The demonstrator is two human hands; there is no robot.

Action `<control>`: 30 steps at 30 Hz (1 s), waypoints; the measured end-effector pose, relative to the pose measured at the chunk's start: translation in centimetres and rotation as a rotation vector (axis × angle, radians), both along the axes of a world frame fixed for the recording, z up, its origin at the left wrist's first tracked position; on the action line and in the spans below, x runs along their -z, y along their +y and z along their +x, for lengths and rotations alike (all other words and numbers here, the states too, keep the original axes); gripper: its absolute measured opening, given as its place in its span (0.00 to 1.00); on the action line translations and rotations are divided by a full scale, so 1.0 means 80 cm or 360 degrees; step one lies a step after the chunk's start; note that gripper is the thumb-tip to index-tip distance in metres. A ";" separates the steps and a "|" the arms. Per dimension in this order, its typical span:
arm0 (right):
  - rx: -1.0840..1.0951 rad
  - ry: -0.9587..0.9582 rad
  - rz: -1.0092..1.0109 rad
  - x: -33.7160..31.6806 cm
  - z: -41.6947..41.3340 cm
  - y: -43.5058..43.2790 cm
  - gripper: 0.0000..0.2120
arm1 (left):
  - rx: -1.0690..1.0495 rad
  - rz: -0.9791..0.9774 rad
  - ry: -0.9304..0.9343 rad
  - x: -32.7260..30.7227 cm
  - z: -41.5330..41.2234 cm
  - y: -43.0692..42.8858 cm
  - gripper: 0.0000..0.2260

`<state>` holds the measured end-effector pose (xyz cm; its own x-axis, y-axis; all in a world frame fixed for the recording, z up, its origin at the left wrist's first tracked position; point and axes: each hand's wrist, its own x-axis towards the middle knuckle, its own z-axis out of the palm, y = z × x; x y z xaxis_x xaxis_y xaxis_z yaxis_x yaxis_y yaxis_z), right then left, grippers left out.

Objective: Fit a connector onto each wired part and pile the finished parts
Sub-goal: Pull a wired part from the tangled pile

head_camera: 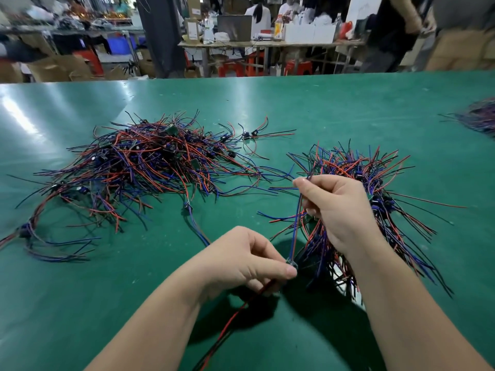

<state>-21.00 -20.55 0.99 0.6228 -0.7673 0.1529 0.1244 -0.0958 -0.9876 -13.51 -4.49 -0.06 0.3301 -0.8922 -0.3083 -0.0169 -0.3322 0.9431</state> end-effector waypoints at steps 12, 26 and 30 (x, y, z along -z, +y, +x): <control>0.0512 -0.0263 0.0172 -0.012 -0.006 -0.019 0.11 | -0.0013 -0.0051 -0.0003 0.003 -0.009 -0.003 0.08; -0.0389 0.0116 -0.0685 0.007 0.002 0.042 0.09 | -0.0993 -0.0672 0.0309 -0.003 0.019 -0.008 0.08; -0.0390 0.0049 -0.0809 0.001 -0.003 0.035 0.10 | -0.0882 -0.0698 0.0280 -0.007 0.019 -0.003 0.05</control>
